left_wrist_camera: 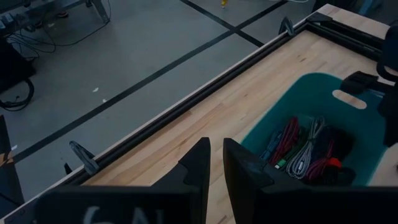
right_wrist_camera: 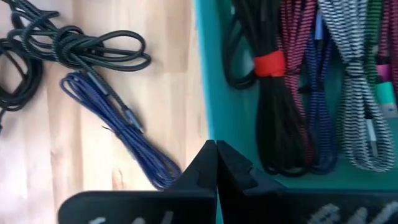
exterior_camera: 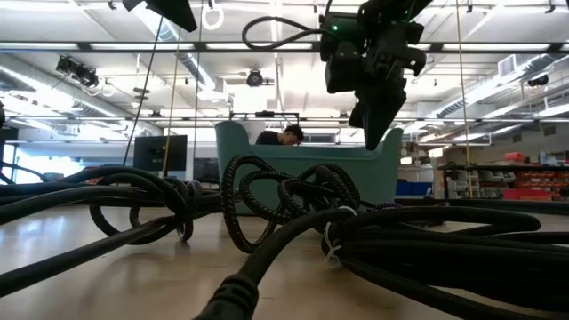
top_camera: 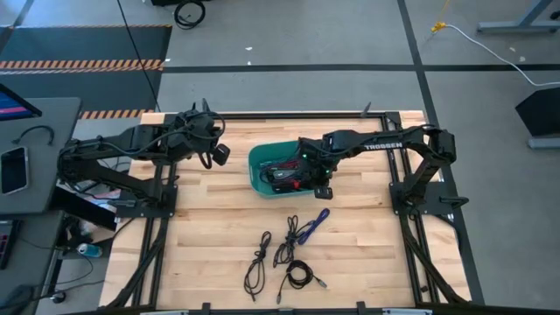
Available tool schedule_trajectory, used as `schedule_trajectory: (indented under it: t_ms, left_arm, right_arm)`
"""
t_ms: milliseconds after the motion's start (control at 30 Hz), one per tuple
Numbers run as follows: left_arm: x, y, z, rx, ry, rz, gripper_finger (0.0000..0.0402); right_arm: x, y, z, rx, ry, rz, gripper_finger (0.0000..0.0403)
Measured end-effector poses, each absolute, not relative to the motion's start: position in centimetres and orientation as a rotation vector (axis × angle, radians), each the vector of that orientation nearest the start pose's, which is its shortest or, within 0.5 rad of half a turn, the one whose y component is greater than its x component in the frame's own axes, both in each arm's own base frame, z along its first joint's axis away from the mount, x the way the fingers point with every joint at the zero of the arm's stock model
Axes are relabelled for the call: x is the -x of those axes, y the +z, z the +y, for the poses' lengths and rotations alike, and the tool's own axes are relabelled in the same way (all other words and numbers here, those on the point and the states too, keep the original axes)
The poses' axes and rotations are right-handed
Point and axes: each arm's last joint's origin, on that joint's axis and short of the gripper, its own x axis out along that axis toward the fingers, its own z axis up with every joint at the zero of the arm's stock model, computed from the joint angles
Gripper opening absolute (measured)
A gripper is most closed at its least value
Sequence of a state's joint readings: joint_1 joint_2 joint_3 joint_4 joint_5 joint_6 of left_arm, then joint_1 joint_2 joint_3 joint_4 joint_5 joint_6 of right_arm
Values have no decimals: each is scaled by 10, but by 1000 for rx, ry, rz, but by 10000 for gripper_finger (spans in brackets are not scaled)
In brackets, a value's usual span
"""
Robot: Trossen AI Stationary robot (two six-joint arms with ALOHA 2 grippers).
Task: Pick and place USB-C Cables
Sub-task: Put the gray charger cable into the light blue bin
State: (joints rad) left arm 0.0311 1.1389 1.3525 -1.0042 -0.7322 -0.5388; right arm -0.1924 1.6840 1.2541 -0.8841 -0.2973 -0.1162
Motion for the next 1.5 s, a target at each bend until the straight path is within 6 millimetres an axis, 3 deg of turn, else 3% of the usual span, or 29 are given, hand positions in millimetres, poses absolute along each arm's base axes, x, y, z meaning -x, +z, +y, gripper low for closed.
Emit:
schedule_trajectory:
  t_ms: [600, 967, 1133, 1500]
  left_arm:
    - [-198, 390, 26, 202, 895, 545, 50]
    - [-198, 390, 26, 200, 894, 547, 50]
    - [-198, 390, 26, 200, 894, 547, 50]
    - [-198, 390, 26, 202, 895, 546, 50]
  right_arm:
    - [-323, 226, -25, -218, 111, 1279, 0]
    - [-342, 268, -45, -51, 8, 1097, 0]
    - [-336, 266, -52, -57, -2, 1148, 0]
    - [-321, 235, -53, -95, -4, 1283, 0]
